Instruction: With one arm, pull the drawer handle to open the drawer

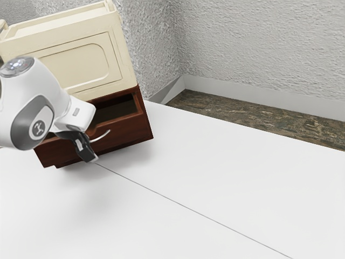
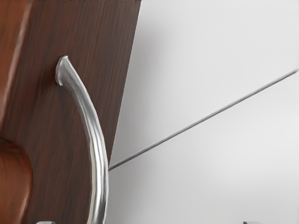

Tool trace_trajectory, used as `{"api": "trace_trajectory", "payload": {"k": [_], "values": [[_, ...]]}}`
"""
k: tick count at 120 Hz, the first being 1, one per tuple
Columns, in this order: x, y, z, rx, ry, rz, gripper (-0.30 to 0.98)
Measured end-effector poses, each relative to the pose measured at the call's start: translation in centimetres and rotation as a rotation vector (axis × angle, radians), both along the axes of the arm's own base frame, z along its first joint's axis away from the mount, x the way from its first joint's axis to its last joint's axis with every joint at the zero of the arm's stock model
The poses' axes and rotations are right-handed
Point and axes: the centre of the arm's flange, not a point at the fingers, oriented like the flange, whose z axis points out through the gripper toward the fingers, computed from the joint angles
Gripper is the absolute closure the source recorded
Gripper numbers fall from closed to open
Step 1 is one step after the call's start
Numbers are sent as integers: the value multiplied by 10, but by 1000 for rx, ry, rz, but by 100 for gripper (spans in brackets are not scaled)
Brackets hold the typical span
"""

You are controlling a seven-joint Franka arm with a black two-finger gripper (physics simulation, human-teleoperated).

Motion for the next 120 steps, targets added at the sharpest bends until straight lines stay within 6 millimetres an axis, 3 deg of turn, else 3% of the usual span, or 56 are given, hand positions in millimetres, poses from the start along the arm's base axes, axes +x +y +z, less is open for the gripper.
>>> {"api": "trace_trajectory", "payload": {"k": [74,120], "values": [[-6,-29,1,0,-36,4,17],[-11,-34,1,-4,-53,26,17]]}}
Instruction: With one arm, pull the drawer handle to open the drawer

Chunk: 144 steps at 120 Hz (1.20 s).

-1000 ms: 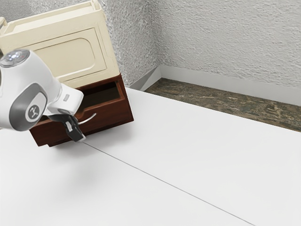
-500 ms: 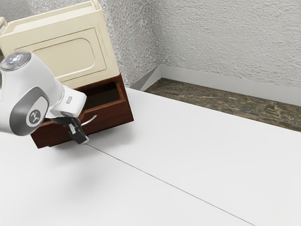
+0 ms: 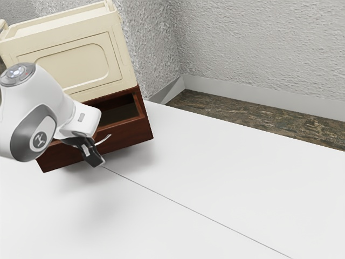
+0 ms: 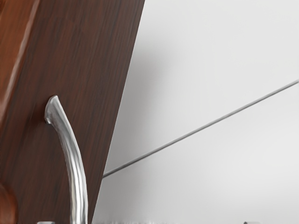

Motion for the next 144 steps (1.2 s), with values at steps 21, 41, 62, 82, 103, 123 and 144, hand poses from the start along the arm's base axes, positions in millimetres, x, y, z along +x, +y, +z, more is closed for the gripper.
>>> {"api": "trace_trajectory", "payload": {"k": [21,41,62,82,103,123,144], "values": [[0,2,2,-2,-7,12,17],[-1,6,9,3,-21,22,14],[13,-29,75,28,-141,-28,9],[33,-110,212,-189,-245,158,4],[21,-72,192,-395,-15,690,2],[10,-64,155,-431,107,1057,1],[5,-69,141,-449,130,1315,0]]}}
